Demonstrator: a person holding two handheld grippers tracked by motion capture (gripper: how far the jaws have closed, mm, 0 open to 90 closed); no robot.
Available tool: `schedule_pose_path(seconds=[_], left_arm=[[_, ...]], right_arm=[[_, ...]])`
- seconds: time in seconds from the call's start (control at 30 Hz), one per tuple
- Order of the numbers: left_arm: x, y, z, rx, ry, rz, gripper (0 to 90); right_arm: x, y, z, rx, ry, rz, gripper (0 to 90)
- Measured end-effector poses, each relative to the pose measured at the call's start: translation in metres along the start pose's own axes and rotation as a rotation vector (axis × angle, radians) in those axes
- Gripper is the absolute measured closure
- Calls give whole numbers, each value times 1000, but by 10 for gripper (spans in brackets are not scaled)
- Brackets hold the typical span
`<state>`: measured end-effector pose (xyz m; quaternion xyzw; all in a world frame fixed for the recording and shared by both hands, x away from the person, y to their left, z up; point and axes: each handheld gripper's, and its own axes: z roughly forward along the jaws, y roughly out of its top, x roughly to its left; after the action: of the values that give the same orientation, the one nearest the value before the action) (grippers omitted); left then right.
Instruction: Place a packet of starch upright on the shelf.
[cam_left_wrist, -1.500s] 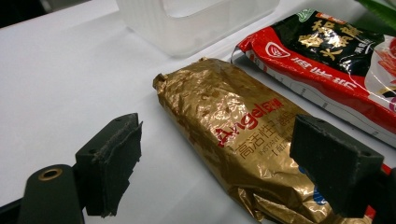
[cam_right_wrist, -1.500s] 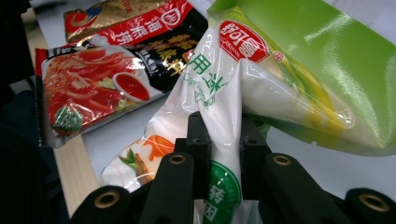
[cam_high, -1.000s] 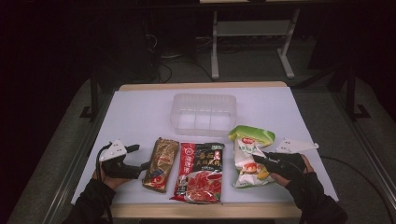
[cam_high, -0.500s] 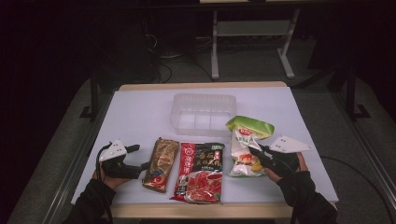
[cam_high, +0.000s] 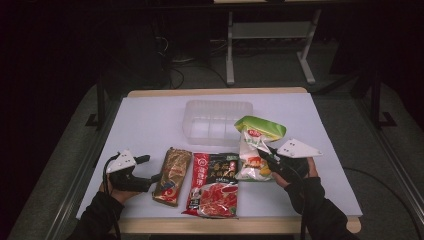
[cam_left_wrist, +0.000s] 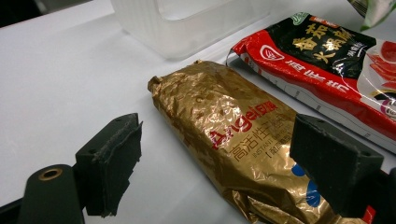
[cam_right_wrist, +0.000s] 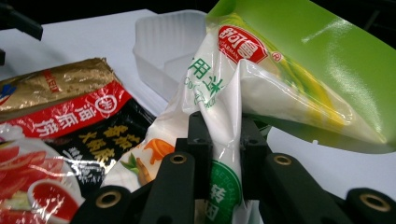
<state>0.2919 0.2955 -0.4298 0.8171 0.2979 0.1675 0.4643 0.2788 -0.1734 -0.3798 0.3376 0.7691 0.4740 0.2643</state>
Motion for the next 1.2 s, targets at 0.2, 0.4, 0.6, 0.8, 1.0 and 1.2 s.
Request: schedule_pose_path(seconds=[0.2, 0.4, 0.6, 0.8, 1.0, 1.2], left_arm=[[1, 0, 0, 0, -3, -2, 163], [0, 0, 0, 0, -3, 1, 163], [0, 0, 0, -4, -8, 2, 163], [0, 0, 0, -10, -12, 2, 163], [1, 0, -1, -17, -18, 4, 164], [0, 0, -1, -26, -25, -3, 164]], right_arm=[[2, 5, 7, -21, -30, -13, 787], [2, 14, 14, -40, -66, -24, 788], [3, 27, 23, -59, -129, -49, 788], [7, 44, 40, -64, -164, -83, 788], [5, 56, 60, -65, -200, -101, 789], [-2, 67, 79, -60, -246, -98, 789]])
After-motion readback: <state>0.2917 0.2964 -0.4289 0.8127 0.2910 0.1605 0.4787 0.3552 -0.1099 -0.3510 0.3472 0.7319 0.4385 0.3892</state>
